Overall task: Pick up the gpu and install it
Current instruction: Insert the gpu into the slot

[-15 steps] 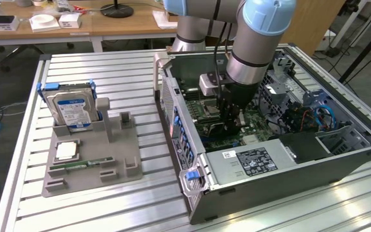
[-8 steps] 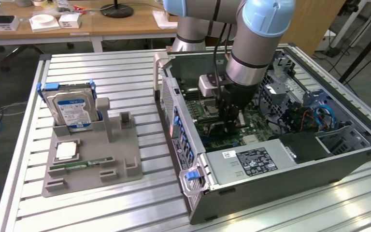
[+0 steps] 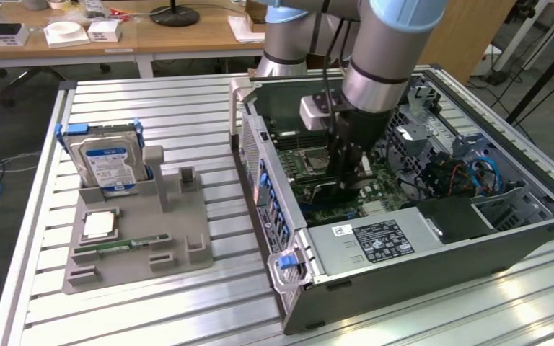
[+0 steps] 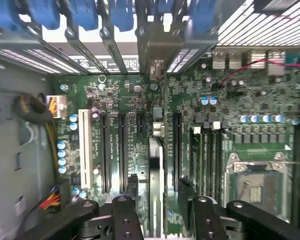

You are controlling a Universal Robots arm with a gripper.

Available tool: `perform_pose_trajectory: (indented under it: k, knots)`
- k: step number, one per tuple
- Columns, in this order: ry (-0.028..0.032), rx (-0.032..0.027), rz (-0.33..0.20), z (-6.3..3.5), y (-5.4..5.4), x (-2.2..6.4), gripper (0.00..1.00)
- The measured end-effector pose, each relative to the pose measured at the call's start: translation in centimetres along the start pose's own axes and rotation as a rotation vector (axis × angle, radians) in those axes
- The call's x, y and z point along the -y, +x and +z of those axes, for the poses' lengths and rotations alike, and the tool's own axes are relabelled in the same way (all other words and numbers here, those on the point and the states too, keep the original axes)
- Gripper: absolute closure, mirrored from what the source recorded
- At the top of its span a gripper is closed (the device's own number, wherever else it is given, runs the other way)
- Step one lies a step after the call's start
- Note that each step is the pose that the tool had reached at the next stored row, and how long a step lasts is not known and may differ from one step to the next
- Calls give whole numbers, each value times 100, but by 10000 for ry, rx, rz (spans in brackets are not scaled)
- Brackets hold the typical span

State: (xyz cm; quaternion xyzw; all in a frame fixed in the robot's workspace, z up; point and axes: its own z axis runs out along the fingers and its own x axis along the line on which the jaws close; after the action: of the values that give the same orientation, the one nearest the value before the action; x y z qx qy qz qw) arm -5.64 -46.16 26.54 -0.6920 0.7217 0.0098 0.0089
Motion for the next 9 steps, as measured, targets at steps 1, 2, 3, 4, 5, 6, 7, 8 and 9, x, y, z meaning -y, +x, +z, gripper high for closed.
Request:
perform_pose_trajectory:
  k: [1,2,3,4,5,6,7,8,9]
  knots:
    - [-1,-1,0,-45,-1,0,55]
    - [-1,-3,0,-72,-2,0,55]
    - [0,-8,-1,-70,-3,1,55]
    - [1,-9,-2,-70,-2,1,55]
    - [0,-11,-2,-71,-2,1,56]
    - [0,-11,-1,-71,-2,0,63]
    - [0,-12,-1,-71,-2,0,63]
    - [0,-12,-1,-71,-2,0,69]
    - [0,-12,0,-71,-2,0,69]
